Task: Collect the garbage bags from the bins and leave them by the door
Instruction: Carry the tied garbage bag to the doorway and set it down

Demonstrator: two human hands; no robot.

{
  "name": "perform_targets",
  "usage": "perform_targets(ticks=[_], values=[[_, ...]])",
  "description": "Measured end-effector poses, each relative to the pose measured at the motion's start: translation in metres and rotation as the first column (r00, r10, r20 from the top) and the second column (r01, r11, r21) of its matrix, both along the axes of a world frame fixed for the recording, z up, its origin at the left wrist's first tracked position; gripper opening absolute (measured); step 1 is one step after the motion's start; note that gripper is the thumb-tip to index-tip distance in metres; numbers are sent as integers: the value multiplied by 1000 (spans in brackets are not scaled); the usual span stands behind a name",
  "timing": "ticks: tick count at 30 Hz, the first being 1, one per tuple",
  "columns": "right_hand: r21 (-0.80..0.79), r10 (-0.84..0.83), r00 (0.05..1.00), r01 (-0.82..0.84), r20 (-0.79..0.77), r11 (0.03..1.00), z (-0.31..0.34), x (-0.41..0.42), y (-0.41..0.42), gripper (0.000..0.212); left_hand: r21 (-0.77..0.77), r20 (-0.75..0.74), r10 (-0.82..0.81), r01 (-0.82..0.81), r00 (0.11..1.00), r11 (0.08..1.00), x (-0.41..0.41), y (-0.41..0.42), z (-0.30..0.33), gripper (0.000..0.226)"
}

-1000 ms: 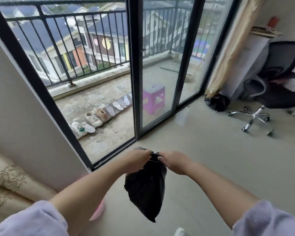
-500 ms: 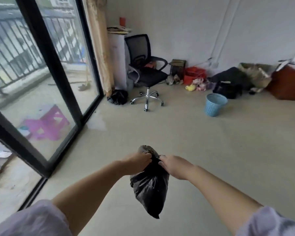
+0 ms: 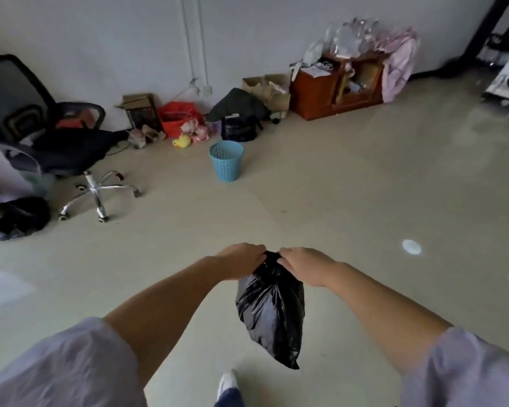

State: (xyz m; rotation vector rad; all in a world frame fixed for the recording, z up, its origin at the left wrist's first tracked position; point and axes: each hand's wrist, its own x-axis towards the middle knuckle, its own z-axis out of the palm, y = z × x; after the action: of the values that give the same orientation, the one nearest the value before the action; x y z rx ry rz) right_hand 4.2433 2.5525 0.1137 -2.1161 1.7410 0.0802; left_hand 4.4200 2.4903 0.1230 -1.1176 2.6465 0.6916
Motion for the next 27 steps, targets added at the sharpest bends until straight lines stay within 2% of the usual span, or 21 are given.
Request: perform_targets(ticks=[6, 14, 22, 27], values=[[-10, -189, 980, 189, -66, 982, 0, -106, -46, 34, 2, 2, -233, 233, 973, 973, -120, -77, -3, 26], [-45, -475, 880, 474, -13, 879, 16, -217, -130, 25, -15, -69, -441, 441, 895, 898, -259, -201, 10, 30], [-53, -572, 820, 571, -5, 819, 16, -349, -212, 28, -16, -80, -509, 509, 857, 861, -411, -301, 6, 26], [-53, -539, 842, 538, -14, 842, 19, -453, -270, 29, -14, -102, -513, 514, 852, 858, -516, -358, 8, 22]])
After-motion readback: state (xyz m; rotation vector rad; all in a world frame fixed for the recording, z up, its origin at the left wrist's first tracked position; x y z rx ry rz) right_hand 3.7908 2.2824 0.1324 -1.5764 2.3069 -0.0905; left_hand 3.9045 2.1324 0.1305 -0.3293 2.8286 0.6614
